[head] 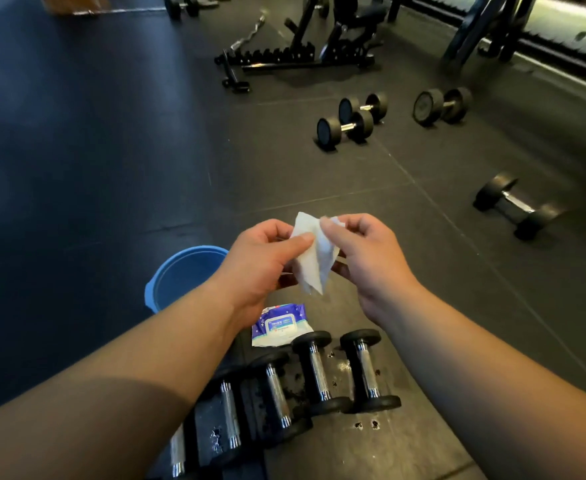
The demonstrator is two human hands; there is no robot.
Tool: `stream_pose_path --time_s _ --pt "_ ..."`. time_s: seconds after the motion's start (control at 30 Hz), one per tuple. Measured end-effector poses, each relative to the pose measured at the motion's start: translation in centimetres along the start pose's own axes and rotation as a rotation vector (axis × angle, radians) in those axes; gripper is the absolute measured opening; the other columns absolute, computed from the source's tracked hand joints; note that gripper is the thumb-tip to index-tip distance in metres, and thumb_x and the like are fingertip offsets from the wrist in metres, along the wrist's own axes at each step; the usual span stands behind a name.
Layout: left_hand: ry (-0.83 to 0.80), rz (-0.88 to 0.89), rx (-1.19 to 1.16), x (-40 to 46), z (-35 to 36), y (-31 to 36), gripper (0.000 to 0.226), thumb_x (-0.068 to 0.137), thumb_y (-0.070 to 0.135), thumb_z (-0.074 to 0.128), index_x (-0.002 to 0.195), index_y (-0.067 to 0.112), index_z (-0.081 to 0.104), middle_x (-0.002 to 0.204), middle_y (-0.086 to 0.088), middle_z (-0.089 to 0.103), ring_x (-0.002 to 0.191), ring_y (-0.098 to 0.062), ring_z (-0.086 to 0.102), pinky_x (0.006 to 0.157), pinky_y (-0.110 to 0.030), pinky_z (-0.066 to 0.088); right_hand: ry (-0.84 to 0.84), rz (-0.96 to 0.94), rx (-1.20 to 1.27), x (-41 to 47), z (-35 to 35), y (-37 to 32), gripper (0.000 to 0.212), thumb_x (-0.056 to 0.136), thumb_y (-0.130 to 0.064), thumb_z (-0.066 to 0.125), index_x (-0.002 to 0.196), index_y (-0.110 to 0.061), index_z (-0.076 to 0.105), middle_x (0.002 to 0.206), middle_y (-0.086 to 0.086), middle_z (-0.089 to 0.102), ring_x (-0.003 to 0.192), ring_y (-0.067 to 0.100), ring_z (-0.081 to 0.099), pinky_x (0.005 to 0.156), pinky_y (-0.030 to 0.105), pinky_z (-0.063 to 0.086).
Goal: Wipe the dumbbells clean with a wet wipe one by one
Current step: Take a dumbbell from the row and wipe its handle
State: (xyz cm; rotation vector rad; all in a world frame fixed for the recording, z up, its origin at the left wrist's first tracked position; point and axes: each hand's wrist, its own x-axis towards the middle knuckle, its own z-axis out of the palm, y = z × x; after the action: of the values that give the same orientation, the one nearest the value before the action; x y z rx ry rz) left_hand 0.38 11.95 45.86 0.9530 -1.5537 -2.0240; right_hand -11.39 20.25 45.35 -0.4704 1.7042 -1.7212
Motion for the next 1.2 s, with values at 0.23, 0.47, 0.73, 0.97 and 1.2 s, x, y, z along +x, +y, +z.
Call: stream_pose_path --time_s 0.23,0.47,0.73,0.97,1.2 --pt "0.042 0.048 0.120 -3.0 0.5 2.1 0.015 0.089 0.016 0.071 0.079 0.014 0.059 0.069 -0.003 0.066 0.061 -0.013 0.061 0.061 -0.031 0.052 0.084 -0.031 0.072 -2.1 -0.6 -2.7 0.016 0.092 -0.012 0.068 0.079 -0.017 0.059 0.082 0.010 0.065 0.079 0.026 0.062 0.082 0.051 0.055" --pt "0.045 0.035 0.053 -4.7 0.8 3.5 0.012 0.092 0.022 0.067 0.095 0.011 0.064 0.062 0.005 0.064 0.062 -0.010 0.060 0.075 -0.036 0.052 0.011 0.064 0.031 -3.7 -0.6 -4.3 0.025 0.091 -0.013 0.071 0.111 -0.017 0.056 0.108 0.015 0.070 0.084 0.025 0.071 0.066 0.034 0.060" --pt "0.094 0.137 0.130 -5.9 0.7 4.3 0.014 0.088 0.013 0.072 0.096 0.013 0.060 0.073 -0.002 0.071 0.063 -0.013 0.066 0.069 -0.035 0.051 -0.024 -0.015 -0.057 -4.8 -0.5 -5.3 0.033 0.088 -0.017 0.074 0.113 -0.030 0.056 0.112 0.014 0.068 0.095 0.030 0.072 0.084 0.049 0.060" --pt "-0.028 0.295 0.503 -6.2 0.1 4.6 0.055 0.081 0.007 0.077 0.129 0.029 0.061 0.091 0.004 0.074 0.082 -0.006 0.070 0.087 -0.034 0.058 -0.151 -0.098 -0.179 -6.0 -1.3 -6.8 0.018 0.094 -0.004 0.063 0.106 -0.016 0.066 0.098 0.010 0.069 0.083 0.020 0.068 0.062 0.029 0.056" --pt "0.173 0.395 0.748 -7.0 -0.5 5.2 0.009 0.083 0.027 0.077 0.091 0.030 0.076 0.075 0.010 0.071 0.072 -0.009 0.066 0.072 -0.041 0.059 -0.279 -0.118 -0.360 -7.1 -1.0 -7.2 0.031 0.079 0.007 0.075 0.106 -0.007 0.070 0.088 0.008 0.068 0.077 0.015 0.062 0.064 0.022 0.055"
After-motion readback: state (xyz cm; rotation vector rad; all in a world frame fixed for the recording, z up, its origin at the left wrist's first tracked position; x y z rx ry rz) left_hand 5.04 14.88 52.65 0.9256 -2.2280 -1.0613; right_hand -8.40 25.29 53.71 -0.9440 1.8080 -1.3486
